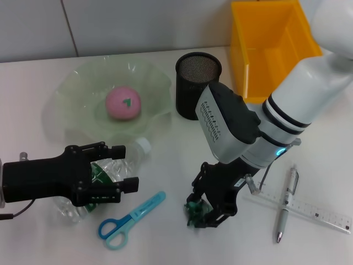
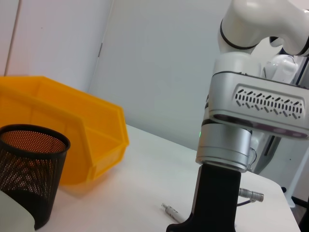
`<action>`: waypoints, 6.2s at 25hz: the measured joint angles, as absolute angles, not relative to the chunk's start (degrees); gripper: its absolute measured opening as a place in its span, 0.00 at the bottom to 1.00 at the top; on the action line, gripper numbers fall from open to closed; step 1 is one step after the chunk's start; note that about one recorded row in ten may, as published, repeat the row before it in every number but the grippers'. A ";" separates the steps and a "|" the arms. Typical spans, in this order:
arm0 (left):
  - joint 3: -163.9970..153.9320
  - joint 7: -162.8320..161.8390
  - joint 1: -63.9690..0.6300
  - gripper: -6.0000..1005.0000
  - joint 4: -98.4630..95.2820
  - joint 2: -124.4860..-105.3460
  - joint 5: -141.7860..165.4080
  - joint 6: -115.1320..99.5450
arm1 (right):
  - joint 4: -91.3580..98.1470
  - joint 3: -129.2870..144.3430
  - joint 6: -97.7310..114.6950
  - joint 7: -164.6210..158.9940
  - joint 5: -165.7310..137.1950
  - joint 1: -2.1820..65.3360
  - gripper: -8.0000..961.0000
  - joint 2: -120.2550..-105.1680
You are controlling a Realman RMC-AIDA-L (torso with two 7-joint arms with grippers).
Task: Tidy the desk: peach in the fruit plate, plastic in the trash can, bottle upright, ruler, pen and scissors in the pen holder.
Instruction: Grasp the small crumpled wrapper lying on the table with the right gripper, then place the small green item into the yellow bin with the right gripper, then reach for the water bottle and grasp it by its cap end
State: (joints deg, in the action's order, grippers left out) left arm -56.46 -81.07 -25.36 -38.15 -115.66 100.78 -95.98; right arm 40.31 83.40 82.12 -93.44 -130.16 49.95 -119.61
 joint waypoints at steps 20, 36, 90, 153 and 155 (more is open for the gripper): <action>-55.29 -80.32 -26.11 0.86 -38.05 -115.66 100.72 -95.97 | 43.14 77.68 86.60 -94.44 -128.06 49.84 0.25 -119.10; -55.28 -79.80 -26.49 0.86 -38.04 -115.80 100.73 -95.46 | 58.23 47.63 97.26 -96.63 -125.74 45.02 0.24 -117.25; -55.28 -78.66 -27.58 0.86 -37.97 -116.28 100.72 -95.37 | 39.34 40.18 46.71 -102.91 -120.09 42.72 0.49 -114.77; -54.40 -79.65 -27.62 0.86 -37.97 -115.72 101.04 -96.69 | 44.72 44.90 109.19 -88.68 -127.66 37.73 0.79 -109.31; -54.40 -79.69 -27.68 0.86 -38.04 -115.72 101.10 -96.70 | 44.90 45.43 108.98 -88.01 -128.93 37.81 0.79 -109.46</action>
State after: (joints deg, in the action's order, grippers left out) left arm -54.40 -79.69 -27.68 -38.04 -115.72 101.10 -96.70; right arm 44.90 45.44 108.98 -88.01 -128.93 37.81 -109.46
